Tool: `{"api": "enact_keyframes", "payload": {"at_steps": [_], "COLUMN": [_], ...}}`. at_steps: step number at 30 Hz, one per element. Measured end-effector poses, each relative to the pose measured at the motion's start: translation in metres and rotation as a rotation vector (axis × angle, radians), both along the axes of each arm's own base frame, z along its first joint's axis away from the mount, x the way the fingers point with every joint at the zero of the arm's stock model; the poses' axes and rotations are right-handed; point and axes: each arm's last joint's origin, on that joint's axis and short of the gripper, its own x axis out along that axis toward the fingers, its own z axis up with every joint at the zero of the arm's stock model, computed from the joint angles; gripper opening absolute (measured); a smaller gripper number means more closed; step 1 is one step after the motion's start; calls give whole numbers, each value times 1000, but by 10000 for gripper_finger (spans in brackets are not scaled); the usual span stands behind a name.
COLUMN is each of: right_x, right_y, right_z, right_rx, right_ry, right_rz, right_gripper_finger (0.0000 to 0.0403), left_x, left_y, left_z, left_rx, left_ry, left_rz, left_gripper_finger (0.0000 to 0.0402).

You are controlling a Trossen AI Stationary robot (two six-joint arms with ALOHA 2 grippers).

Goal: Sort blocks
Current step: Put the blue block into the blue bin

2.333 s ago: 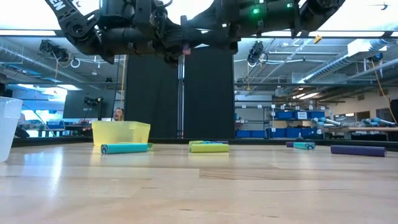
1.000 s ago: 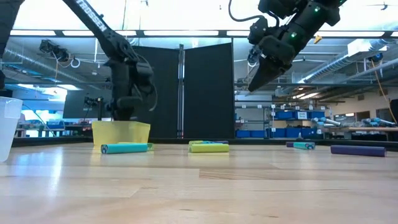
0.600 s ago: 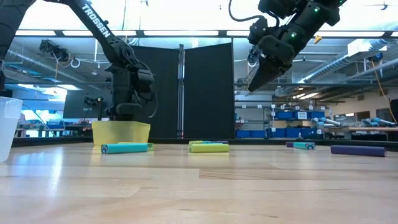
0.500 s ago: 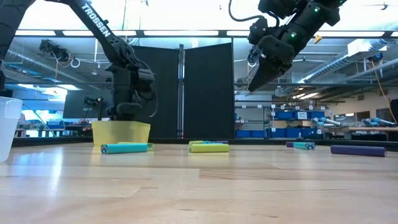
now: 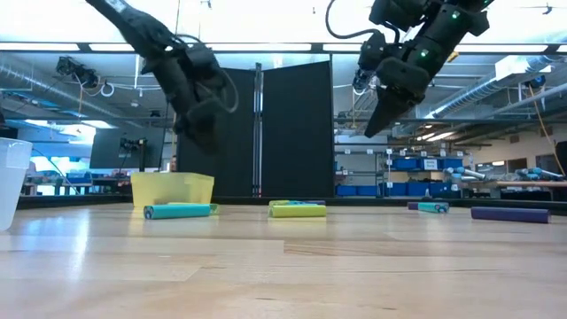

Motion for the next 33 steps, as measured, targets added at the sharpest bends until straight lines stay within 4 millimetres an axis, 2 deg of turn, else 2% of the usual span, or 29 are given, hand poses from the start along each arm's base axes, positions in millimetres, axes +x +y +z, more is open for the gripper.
{"api": "enact_keyframes", "payload": {"at_steps": [4, 8, 12, 14, 18, 27, 33], "right_x": [0, 4, 10, 15, 17, -14, -27], "right_y": [0, 0, 1, 0, -1, -34, -70], "right_z": [0, 0, -6, -10, -26, -49, -53], "right_rx": [33, 83, 156, 181, 210, 214, 272], "right_ry": [-16, -62, -88, -111, -43, 215, 193], "right_rz": [-25, -65, -113, -144, -245, -648, -860], "right_gripper_finger": [32, 51, 80, 97, 136, 206, 214], "left_x": [3, 9, 11, 11, 10, 13, 14], "left_y": [-22, -47, -70, -79, -95, -107, -108], "left_z": [-2, -17, -37, -42, -50, -51, -49], "left_rx": [52, 108, 124, 143, 170, 171, 177], "left_ry": [-242, -458, -577, -624, -687, -721, -733], "left_rz": [-35, -103, -154, -182, -206, -248, -251], "left_gripper_finger": [174, 172, 172, 172, 172, 172, 172]}}
